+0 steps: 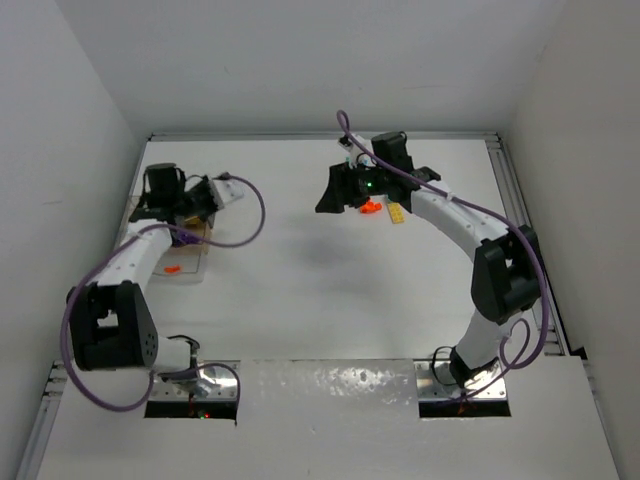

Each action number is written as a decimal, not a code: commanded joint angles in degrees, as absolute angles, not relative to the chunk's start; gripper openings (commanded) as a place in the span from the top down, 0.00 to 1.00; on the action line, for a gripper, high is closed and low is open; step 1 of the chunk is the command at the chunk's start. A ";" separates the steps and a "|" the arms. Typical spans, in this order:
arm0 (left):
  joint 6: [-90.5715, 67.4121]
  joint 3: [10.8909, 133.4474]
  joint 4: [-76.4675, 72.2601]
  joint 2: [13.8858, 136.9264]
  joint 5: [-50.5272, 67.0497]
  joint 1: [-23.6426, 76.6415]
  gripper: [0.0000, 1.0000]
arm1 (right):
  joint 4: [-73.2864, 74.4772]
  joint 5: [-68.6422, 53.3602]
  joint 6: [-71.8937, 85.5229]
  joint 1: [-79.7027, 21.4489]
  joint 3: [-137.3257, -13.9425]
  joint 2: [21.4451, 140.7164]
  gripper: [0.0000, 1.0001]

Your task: Sort the legos into containers by color

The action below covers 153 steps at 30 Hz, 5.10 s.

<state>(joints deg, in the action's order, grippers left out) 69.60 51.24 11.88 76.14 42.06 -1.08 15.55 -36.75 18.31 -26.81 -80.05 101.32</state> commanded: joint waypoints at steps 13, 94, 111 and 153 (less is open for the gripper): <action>69.69 68.90 18.19 98.86 34.54 -20.83 0.86 | 12.48 -33.66 18.72 -25.84 -79.10 98.97 0.30; 77.35 72.42 40.69 88.42 65.83 8.34 0.16 | 23.83 -17.57 -18.64 -36.55 -82.17 100.19 1.00; 73.30 71.72 34.98 89.30 64.69 10.81 0.55 | 21.01 -20.57 -16.61 -39.20 -84.02 101.95 1.00; 21.54 71.70 21.16 91.75 13.13 -33.13 1.00 | 13.00 -19.25 -5.09 -35.24 -73.91 101.34 1.00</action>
